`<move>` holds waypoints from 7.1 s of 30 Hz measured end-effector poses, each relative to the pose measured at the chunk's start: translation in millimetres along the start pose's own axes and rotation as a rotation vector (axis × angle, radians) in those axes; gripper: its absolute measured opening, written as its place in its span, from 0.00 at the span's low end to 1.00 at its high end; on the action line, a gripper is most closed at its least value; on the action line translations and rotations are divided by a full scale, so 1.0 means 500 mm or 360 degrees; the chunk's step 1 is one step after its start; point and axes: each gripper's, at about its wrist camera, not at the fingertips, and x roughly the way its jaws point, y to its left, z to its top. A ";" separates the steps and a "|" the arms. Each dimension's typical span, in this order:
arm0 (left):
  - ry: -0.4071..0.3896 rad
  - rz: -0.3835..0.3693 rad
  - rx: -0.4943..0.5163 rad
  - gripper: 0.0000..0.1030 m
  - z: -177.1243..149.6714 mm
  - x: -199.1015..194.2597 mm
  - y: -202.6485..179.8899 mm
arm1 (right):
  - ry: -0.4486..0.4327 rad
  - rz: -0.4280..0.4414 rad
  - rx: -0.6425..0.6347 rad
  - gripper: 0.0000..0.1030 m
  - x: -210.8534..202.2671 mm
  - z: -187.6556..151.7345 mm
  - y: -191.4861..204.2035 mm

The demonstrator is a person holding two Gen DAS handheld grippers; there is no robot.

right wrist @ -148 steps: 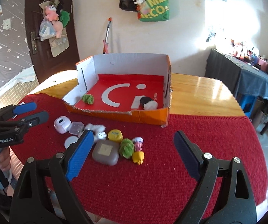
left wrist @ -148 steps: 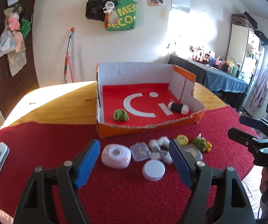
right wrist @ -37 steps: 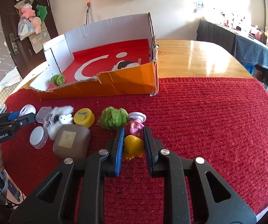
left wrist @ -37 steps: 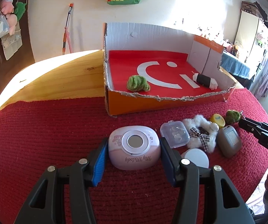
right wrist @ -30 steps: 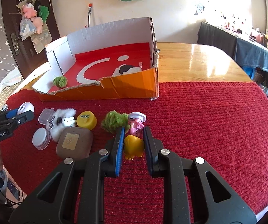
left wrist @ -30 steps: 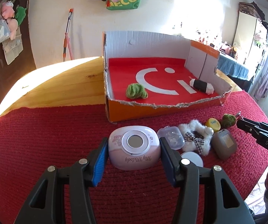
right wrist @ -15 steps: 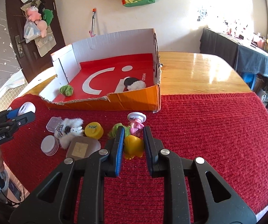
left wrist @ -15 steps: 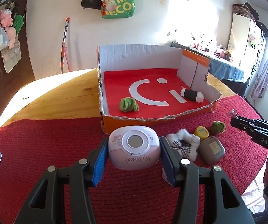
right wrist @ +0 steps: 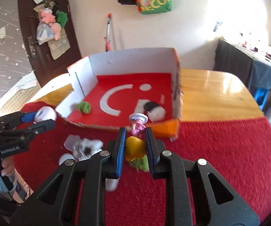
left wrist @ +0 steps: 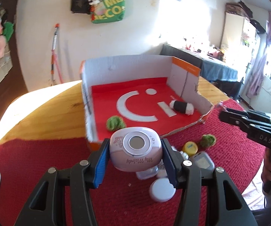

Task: Organize objects
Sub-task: 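Carry pink speaker with left gripper while right carries yellow-pink figure into box, then open left gripper to set speaker down while right gripper releases figure in box, then withdraw both grippers from the box toward the remaining items, then move left gripper to white round jar while right gripper approaches grey square case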

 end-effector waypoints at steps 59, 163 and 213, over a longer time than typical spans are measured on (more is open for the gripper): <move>0.0502 -0.0294 0.0301 0.53 0.092 0.279 -0.035 | 0.0599 0.0151 -0.0330 0.19 0.295 0.087 0.012; 0.0122 -0.0072 -0.0178 0.91 -0.114 0.007 -0.022 | 0.0072 0.0002 -0.0013 0.75 -0.011 -0.094 0.032; 0.0205 -0.0059 0.0043 0.77 -0.150 0.042 -0.039 | 0.0227 -0.0120 -0.0058 0.76 0.070 -0.143 0.057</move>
